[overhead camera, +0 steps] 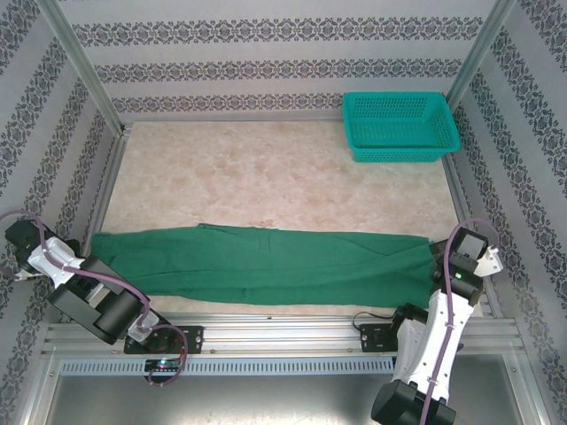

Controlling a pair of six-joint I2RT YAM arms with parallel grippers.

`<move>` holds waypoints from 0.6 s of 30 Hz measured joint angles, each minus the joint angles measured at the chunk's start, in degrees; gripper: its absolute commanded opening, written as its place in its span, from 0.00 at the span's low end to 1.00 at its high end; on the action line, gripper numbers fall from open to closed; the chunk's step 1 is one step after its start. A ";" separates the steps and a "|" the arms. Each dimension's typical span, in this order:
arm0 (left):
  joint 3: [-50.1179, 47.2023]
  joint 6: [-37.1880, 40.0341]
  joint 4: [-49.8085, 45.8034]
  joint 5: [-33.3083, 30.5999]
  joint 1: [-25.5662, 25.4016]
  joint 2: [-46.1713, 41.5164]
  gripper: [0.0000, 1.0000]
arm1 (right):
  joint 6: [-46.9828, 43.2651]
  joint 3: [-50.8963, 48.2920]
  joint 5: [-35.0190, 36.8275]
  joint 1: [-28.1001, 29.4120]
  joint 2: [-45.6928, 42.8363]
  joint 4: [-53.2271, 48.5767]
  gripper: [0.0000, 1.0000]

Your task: Roll up the long pants

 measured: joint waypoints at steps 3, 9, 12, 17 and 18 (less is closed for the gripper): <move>0.48 -0.72 0.00 2.38 -0.09 -1.92 0.57 | -0.28 2.75 -1.25 0.04 1.05 1.92 0.90; 4.28 2.54 0.02 4.33 -8.35 -13.90 0.64 | -4.11 8.46 -2.40 13.35 5.73 5.31 0.86; 4.02 6.05 0.83 4.90 -16.06 -22.64 0.51 | -6.86 9.53 -1.18 26.97 6.93 5.81 0.45; 0.31 12.85 -0.04 10.08 -26.86 -28.50 0.00 | -7.21 7.41 -3.10 42.62 11.19 5.79 0.00; -0.04 14.10 -0.98 10.91 -28.26 -27.76 0.00 | -6.71 6.67 -3.54 44.85 12.31 5.79 0.00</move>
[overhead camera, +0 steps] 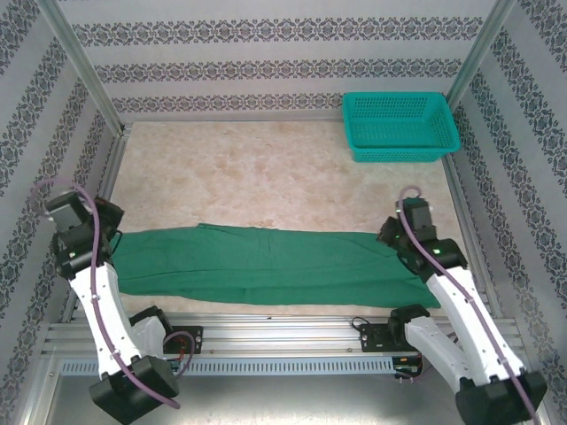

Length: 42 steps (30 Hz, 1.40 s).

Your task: Roll up the long pants

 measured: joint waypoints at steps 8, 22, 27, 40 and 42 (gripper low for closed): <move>-0.48 5.88 -5.64 4.68 -7.98 14.29 0.00 | 5.20 -1.77 -3.98 12.96 10.03 1.40 0.00; -6.16 2.58 -2.43 4.90 -11.17 22.67 0.00 | 10.16 3.21 -10.91 13.68 38.45 11.15 0.00; -6.67 2.58 -0.48 4.13 -11.43 25.38 0.00 | 10.19 7.65 -12.57 13.70 45.68 12.15 0.00; -6.69 2.49 4.00 2.14 -13.53 36.85 0.00 | 8.81 17.16 -14.40 12.00 54.21 9.62 0.00; -6.16 2.32 4.02 0.74 -13.53 37.51 0.00 | 8.66 18.10 -14.75 10.95 54.99 9.46 0.00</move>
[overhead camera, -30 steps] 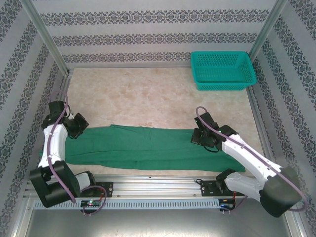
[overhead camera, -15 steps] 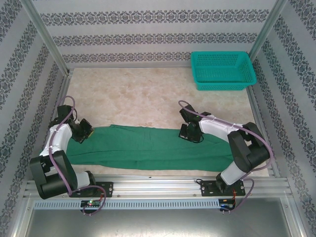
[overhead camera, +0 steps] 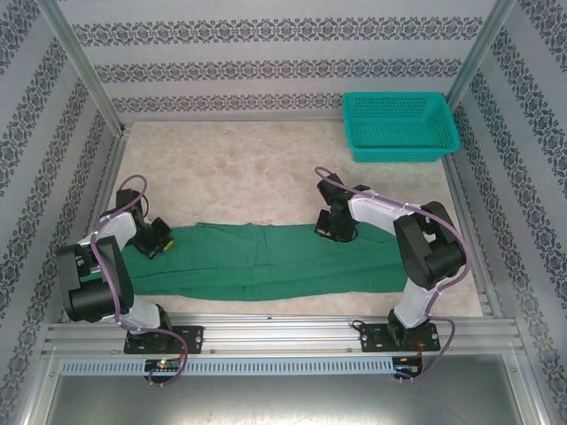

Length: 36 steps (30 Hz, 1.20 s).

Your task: Roll up the long pants

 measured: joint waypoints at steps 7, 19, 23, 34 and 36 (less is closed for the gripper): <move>9.11 -1.77 1.11 -1.42 -0.94 10.34 0.00 | -0.24 0.46 -1.95 -6.51 0.50 0.85 0.00; 31.87 -3.15 0.83 -6.45 -5.86 27.41 0.00 | -4.50 22.60 -2.91 -14.36 15.34 -4.44 0.00; 36.92 -3.10 -0.94 -8.46 -5.92 29.35 0.16 | -5.49 25.92 -0.70 -14.95 16.15 -5.60 0.03; 39.98 -1.05 -1.68 -7.26 -9.84 14.69 0.38 | -12.85 21.70 5.86 -32.74 -14.64 -10.91 0.82; 37.97 -0.94 0.26 -5.38 -9.99 13.88 0.35 | -14.27 20.37 5.33 -40.06 -16.70 -12.22 0.81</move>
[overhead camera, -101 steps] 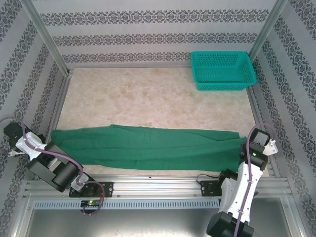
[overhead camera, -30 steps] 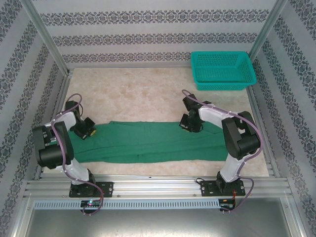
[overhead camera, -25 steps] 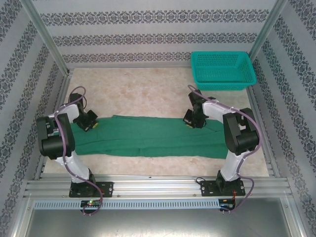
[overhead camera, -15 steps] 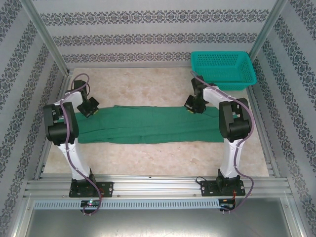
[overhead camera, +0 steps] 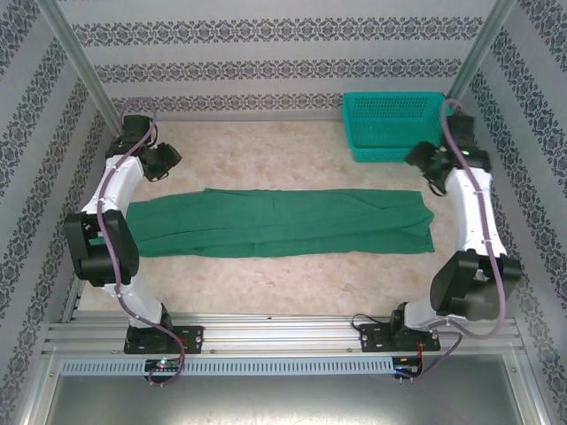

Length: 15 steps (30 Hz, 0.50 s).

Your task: Roll up the long pants

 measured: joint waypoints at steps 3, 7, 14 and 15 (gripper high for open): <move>-5.62 -0.02 1.88 1.62 -0.09 1.09 0.35 | -1.22 -3.87 -1.51 -7.72 2.12 -1.01 0.79; -11.10 0.22 1.95 1.99 -1.07 4.31 0.36 | -1.44 -9.14 -3.72 -12.44 7.26 -1.42 0.77; -12.44 1.31 3.17 2.10 -4.52 5.25 0.34 | -1.22 -10.23 -5.55 -13.49 12.15 0.96 0.74; -12.44 1.44 3.30 2.12 -4.87 5.25 0.35 | -1.18 -10.23 -5.68 -13.49 12.61 1.70 0.72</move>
